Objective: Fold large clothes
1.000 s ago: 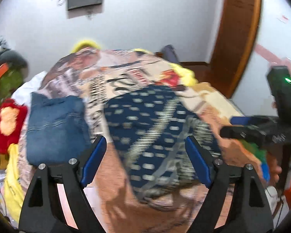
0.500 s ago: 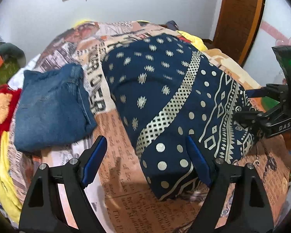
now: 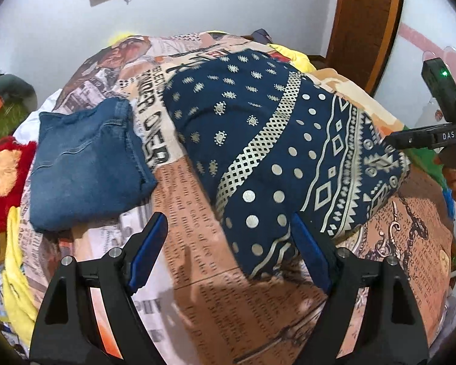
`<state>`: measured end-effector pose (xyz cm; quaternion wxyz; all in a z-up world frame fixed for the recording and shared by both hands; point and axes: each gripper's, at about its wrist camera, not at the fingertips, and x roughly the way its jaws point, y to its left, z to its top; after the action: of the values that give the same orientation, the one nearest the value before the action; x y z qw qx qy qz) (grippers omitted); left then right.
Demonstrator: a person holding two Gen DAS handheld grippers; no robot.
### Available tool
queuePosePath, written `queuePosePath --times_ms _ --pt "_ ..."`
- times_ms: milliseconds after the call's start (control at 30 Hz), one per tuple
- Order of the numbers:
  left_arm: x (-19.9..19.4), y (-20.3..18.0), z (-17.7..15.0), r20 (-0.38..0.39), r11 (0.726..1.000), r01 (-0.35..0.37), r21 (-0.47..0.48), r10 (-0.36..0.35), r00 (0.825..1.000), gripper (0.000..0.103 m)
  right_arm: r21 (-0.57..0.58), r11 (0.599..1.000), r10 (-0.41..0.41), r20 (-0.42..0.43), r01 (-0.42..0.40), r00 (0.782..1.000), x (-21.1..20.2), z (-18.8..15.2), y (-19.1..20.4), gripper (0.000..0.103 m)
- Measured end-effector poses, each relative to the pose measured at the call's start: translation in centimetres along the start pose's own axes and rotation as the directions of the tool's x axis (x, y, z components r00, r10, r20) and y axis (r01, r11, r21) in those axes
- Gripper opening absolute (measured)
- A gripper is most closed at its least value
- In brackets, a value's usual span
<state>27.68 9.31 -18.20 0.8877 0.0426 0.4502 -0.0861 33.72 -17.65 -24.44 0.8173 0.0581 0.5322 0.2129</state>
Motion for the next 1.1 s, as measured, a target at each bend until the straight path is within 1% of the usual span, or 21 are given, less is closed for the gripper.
queuePosePath --times_ms 33,133,167,233,333,367,433,533,567,600,667,767,800,867,933,1000,1100 --pt "-0.2 0.4 0.2 0.002 1.0 -0.001 -0.01 0.001 1.0 0.083 -0.008 1.0 -0.012 0.007 0.012 1.0 -0.4 0.2 0.1 0.097" --pt "-1.1 2.0 1.4 0.027 0.998 -0.025 -0.064 0.027 0.999 0.083 -0.009 1.0 0.015 0.046 -0.015 0.999 -1.9 1.3 0.3 0.097" --pt "-1.2 2.6 1.9 0.036 0.996 -0.021 -0.085 0.025 0.999 0.083 -0.007 1.0 0.024 0.06 -0.024 0.998 -2.4 1.7 0.5 0.097" --pt "-1.1 3.9 3.1 0.039 0.991 0.006 -0.135 -0.001 0.999 0.083 -0.009 0.999 0.048 0.091 -0.048 0.995 -3.2 2.6 1.2 0.097" --pt "0.1 5.5 4.8 0.029 0.974 0.073 -0.215 -0.069 0.997 0.083 -0.023 0.997 0.082 0.124 -0.079 0.989 -3.6 4.0 2.5 0.097" --pt "0.5 5.8 5.2 0.033 0.966 0.102 -0.238 -0.097 0.995 0.083 -0.023 0.995 0.098 0.13 -0.096 0.987 -3.3 4.6 2.9 0.097" --pt "2.1 6.2 5.9 0.019 0.948 0.158 -0.277 -0.159 0.987 0.083 -0.02 0.993 0.118 0.116 -0.116 0.986 -2.4 5.2 3.4 0.097" --pt "4.7 6.2 6.4 -0.02 0.928 0.207 -0.309 -0.224 0.974 0.083 -0.016 0.99 0.139 0.06 -0.139 0.988 0.6 6.3 4.0 0.097" --pt "5.7 6.2 6.4 -0.029 0.919 0.232 -0.32 -0.254 0.967 0.083 -0.014 0.99 0.142 0.044 -0.141 0.989 1.6 6.5 4.1 0.097" --pt "6.2 6.1 6.4 -0.031 0.906 0.254 -0.337 -0.281 0.959 0.084 -0.008 0.99 0.143 0.026 -0.143 0.989 2.8 6.8 4.1 0.097" --pt "7.6 6.7 6.3 -0.026 0.864 0.312 -0.396 -0.35 0.936 0.084 0.017 0.988 0.156 -0.013 -0.156 0.988 4.9 7.3 3.7 0.097" --pt "9.6 7.4 6.4 -0.028 0.826 0.337 -0.451 -0.391 0.92 0.085 0.061 0.976 0.215 -0.059 -0.211 0.975 7.2 7.9 3.0 0.097" --pt "10.2 7.5 6.5 -0.03 0.816 0.345 -0.463 -0.403 0.915 0.088 0.075 0.969 0.242 -0.074 -0.237 0.967 8.0 8.2 2.7 0.097" --pt "11.4 7.7 6.5 -0.032 0.792 0.365 -0.49 -0.435 0.9 0.089 0.096 0.956 0.285 -0.088 -0.276 0.955 9.2 8.6 2.4 0.097" --pt "12.2 7.7 6.6 -0.031 0.779 0.381 -0.498 -0.456 0.89 0.09 0.109 0.945 0.317 -0.083 -0.308 0.945 10.0 9.0 2.3 0.097" --pt "12.8 7.6 6.8 -0.03 0.772 0.392 -0.501 -0.468 0.883 0.092 0.117 0.938 0.336 -0.071 -0.326 0.939 10.4 9.5 2.3 0.097" --pt "13.5 7.3 7.1 -0.028 0.759 0.407 -0.509 -0.487 0.873 0.092 0.152 0.919 0.377 -0.059 -0.364 0.924 11.1 10.3 2.5 0.096"
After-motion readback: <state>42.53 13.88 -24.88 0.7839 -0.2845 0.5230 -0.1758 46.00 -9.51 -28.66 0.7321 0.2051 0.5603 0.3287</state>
